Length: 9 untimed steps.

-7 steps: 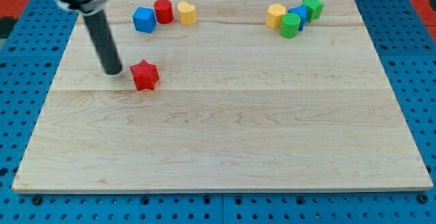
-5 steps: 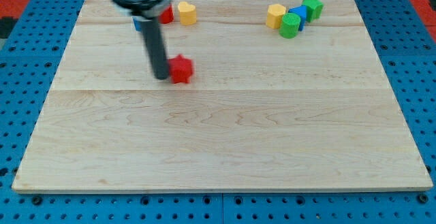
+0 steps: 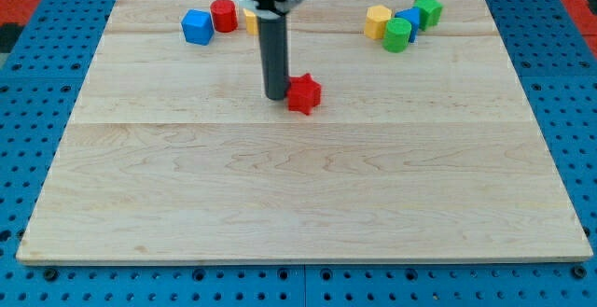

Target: Slide the red star towards the centre right of the board

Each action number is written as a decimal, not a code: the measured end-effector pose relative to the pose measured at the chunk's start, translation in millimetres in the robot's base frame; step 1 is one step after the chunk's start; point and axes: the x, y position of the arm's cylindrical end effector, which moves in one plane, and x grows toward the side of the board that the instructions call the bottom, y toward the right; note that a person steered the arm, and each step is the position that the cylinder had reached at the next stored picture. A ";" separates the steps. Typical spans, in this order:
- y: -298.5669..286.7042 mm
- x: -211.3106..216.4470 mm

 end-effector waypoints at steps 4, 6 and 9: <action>77.9 -29.7; 114.8 -26.9; 178.4 -17.8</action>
